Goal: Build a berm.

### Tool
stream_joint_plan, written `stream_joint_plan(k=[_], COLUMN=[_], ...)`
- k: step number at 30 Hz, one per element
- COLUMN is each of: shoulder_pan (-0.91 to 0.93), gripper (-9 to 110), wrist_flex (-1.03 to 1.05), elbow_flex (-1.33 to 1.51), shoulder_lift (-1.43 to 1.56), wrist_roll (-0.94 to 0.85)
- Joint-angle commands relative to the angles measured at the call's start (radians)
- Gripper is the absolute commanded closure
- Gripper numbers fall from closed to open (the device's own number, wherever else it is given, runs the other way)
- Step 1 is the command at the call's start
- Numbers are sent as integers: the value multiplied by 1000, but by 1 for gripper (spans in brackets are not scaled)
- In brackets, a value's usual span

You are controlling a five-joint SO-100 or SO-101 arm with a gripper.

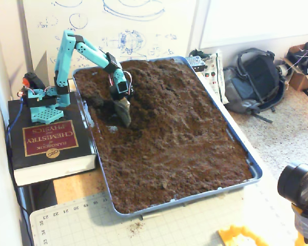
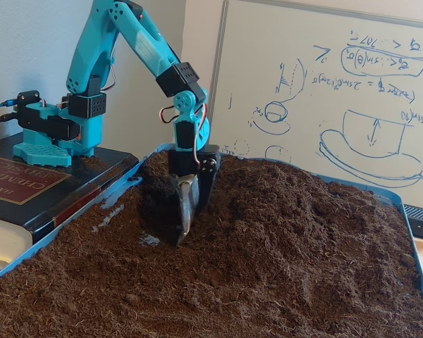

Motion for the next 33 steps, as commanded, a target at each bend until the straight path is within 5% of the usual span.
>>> stream_joint_plan(k=[1,15,33], shoulder_pan=[-43,-135,-137], gripper=[101,101,101], wrist_flex=[-72,-71,-71], elbow_flex=[-147,-156,-35], shoulder_lift=[49,225,443], wrist_roll=[17,345,360])
